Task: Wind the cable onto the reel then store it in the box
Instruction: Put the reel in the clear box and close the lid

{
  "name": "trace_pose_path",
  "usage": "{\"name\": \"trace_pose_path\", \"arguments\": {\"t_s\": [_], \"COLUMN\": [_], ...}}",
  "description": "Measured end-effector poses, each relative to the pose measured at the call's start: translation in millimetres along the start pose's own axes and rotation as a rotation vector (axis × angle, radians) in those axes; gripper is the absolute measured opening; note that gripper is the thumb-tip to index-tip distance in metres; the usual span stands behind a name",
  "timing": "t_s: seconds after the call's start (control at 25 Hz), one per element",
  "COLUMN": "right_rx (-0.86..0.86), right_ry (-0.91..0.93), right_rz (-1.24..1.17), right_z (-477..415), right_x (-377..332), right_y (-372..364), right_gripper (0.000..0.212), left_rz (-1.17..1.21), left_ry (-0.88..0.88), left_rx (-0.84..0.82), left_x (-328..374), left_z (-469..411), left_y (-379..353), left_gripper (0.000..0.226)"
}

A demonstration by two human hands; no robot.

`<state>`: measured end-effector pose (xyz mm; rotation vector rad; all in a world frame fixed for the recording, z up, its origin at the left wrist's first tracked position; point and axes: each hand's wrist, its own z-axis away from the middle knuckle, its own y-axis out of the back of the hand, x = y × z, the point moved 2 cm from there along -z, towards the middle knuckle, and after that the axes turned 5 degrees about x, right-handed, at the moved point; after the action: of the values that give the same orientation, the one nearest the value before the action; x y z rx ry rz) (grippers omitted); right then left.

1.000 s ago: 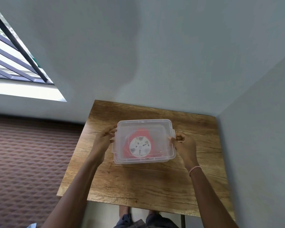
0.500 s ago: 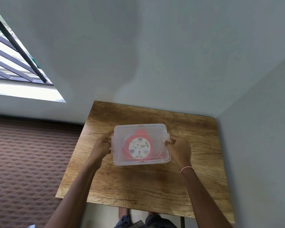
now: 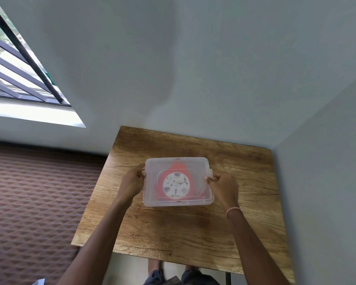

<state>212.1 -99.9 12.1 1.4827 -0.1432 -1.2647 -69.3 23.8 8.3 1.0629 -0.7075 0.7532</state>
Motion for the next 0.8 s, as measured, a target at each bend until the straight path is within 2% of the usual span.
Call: {"name": "trace_pose_path", "arguments": {"t_s": [0.16,0.36,0.56,0.68,0.8], "right_rx": [-0.057,-0.11,-0.112,-0.135,-0.258], "right_ry": [-0.043,-0.106,-0.142,-0.209,-0.343], "right_rz": [-0.158,-0.278,-0.346,-0.4,-0.503], "right_z": [-4,-8,-7,-12,-17], "right_x": [3,9,13,17,22], "right_y": [2,1,-3,-4,-5], "right_gripper": [0.015,0.016,0.021,0.022,0.028], "left_rz": [0.008,0.103,0.144,0.211,0.28], "left_ry": [0.005,0.07,0.124,0.227,0.365], "left_rx": [-0.024,-0.079,-0.035,-0.047,-0.12], "left_x": [-3,-5,-7,-10,-12], "left_z": [0,-1,5,4,3], "left_y": [-2,-2,-8,-7,-5], "left_gripper": [0.045,0.049,0.04,0.035,0.029]}}
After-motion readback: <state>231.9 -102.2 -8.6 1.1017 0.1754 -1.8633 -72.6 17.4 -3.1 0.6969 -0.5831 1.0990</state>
